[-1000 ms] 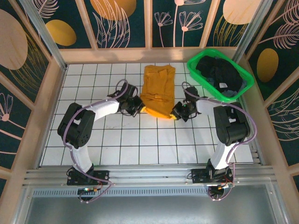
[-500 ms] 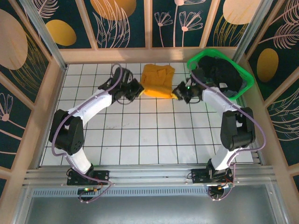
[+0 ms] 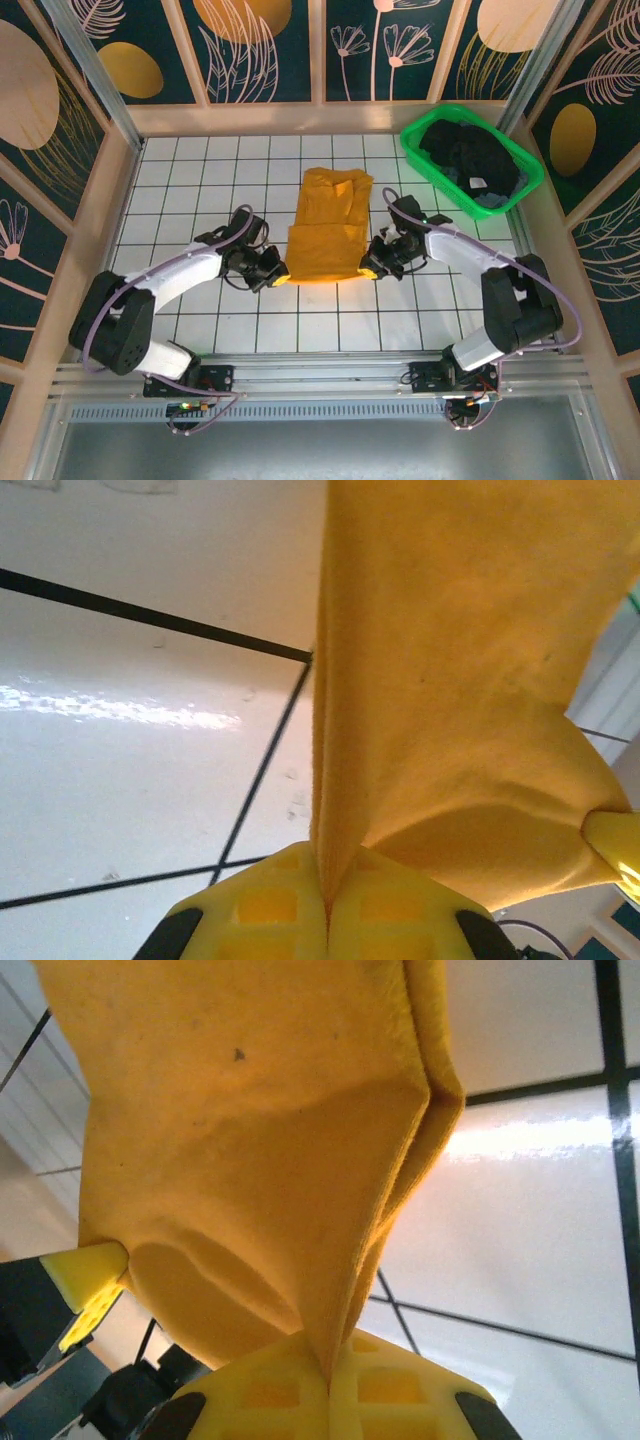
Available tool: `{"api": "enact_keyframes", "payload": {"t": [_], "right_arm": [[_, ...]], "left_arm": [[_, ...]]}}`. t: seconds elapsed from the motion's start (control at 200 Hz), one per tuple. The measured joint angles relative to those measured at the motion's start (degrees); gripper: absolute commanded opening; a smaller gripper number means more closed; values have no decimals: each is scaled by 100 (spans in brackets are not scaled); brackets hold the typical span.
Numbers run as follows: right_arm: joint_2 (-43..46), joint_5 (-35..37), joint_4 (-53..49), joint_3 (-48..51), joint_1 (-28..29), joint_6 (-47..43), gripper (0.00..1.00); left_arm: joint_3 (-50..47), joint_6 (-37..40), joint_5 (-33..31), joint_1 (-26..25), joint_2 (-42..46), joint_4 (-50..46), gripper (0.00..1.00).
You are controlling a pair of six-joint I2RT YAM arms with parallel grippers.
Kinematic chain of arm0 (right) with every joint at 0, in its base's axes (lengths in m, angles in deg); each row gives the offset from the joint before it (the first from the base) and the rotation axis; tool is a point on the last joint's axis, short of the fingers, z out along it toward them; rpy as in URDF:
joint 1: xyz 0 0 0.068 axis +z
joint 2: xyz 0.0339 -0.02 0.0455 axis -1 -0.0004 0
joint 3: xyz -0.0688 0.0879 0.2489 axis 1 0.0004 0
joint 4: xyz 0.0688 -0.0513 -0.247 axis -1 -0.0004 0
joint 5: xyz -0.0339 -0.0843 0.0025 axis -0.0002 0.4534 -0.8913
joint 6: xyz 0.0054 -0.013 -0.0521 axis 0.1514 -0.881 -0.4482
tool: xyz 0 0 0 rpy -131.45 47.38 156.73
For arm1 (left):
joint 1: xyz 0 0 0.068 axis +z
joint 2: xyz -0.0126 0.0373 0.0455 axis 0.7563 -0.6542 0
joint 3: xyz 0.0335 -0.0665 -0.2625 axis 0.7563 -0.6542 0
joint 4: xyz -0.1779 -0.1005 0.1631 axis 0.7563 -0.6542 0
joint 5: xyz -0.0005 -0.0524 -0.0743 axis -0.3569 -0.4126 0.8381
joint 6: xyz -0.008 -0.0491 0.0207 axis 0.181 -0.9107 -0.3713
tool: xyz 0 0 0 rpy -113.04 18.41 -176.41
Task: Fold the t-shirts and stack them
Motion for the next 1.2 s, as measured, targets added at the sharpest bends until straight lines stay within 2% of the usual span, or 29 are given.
{"api": "enact_keyframes", "payload": {"t": [0.205, 0.42, 0.626, 0.746, 0.781, 0.886, 0.916, 0.946, 0.971, 1.016, 1.086, 1.196], "right_arm": [[402, 138, -308, -411, 2, 192, 0], [35, 575, -503, -2081, -256, 387, 0], [-1034, 748, -382, -3477, -586, 535, 0], [-2142, 850, -345, -4402, -807, 540, 0], [-2483, 876, -310, -4675, -874, 542, 0], [-3425, 940, -199, -5357, -1084, 555, 40], [-3692, 951, -214, -5595, -1139, 544, 48], [-3998, 953, -249, -5925, -1200, 503, 63], [-4258, 949, -286, -6242, -1244, 468, 68], [-4712, 953, -372, -6900, -1311, 317, 73], [-5224, 981, -555, -7792, -1390, 127, 72], [-5125, 1104, -708, -7908, -1449, -96, 65]], "left_arm": [[833, -13, -348, 4, 205, -461, 0], [2511, -46, -813, 168, -221, -568, 0], [3884, -136, -833, 442, -1506, -376, 0], [4986, -133, -811, 586, -2712, -337, 0], [5324, -131, -800, 632, -3069, -326, 4], [6395, -120, -719, 804, -4192, -291, 17], [6660, -109, -710, 852, -4472, -315, 26], [6953, -70, -719, 909, -4776, -345, 37], [7138, -28, -737, 949, -4962, -391, 45], [7399, -39, -789, 1005, -5230, -466, 53], [7493, -20, -839, 1082, -5359, -535, 55], [6776, -7, -861, 1121, -4894, -293, 56]]}}
